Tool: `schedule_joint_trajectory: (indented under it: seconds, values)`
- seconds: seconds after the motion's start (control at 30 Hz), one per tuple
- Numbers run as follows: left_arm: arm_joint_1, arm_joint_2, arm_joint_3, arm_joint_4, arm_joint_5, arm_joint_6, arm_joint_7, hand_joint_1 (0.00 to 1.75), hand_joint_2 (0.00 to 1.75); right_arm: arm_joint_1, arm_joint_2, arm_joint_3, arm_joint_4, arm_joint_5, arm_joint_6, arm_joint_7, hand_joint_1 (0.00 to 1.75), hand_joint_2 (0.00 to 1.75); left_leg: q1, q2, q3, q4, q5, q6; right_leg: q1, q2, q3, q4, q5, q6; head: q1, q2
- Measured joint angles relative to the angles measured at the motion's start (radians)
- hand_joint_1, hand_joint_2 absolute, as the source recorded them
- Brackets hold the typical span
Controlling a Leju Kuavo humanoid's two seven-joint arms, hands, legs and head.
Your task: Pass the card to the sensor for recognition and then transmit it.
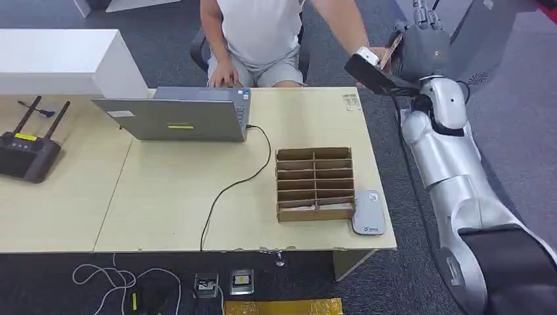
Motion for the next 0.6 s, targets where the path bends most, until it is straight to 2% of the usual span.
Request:
schedule_joint_trajectory:
  seconds: [0.07,0.1,0.13,0.2,0.27,0.6]
  values:
    - [-0.001,0.004,0.000,0.000,0.002,-0.003,0.000,0.00,0.00,-0.016,0.012,0.007,0.049,0.015,0.014,0.024,1.52,1.75,0.000,0.000,0.000,0.000,0.000,0.000,0.000,0.000,0.000,0.000,0.000,0.000,0.000,0.000]
    - [-0.002,0.006,0.000,0.000,0.002,-0.006,0.000,0.00,0.00,-0.025,0.017,0.012,0.077,0.020,0.023,0.039,1.24,1.75,0.000,0.000,0.000,0.000,0.000,0.000,0.000,0.000,0.000,0.000,0.000,0.000,0.000,0.000]
    - [-0.002,0.009,0.000,0.000,0.004,-0.009,0.000,0.00,0.00,-0.032,0.022,0.015,0.102,0.026,0.028,0.047,0.65,1.75,0.000,0.000,0.000,0.000,0.000,0.000,0.000,0.000,0.000,0.000,0.000,0.000,0.000,0.000]
    - [-0.002,0.012,0.000,0.000,0.005,-0.011,0.000,0.00,0.00,-0.037,0.031,0.017,0.144,0.033,0.033,0.058,0.14,1.75,0.000,0.000,0.000,0.000,0.000,0.000,0.000,0.000,0.000,0.000,0.000,0.000,0.000,0.000]
    - [-0.002,0.015,0.000,0.000,0.007,-0.013,0.000,0.00,0.00,-0.039,0.038,0.020,0.173,0.034,0.034,0.058,0.00,1.75,0.000,0.000,0.000,0.000,0.000,0.000,0.000,0.000,0.000,0.000,0.000,0.000,0.000,0.000]
    - [-0.003,0.021,0.000,0.000,0.010,-0.018,0.001,0.00,0.00,-0.044,0.058,0.035,0.273,0.030,0.020,0.051,0.00,1.75,0.000,0.000,0.001,0.000,0.000,0.000,0.000,0.000,0.000,0.000,0.000,0.000,0.000,0.000]
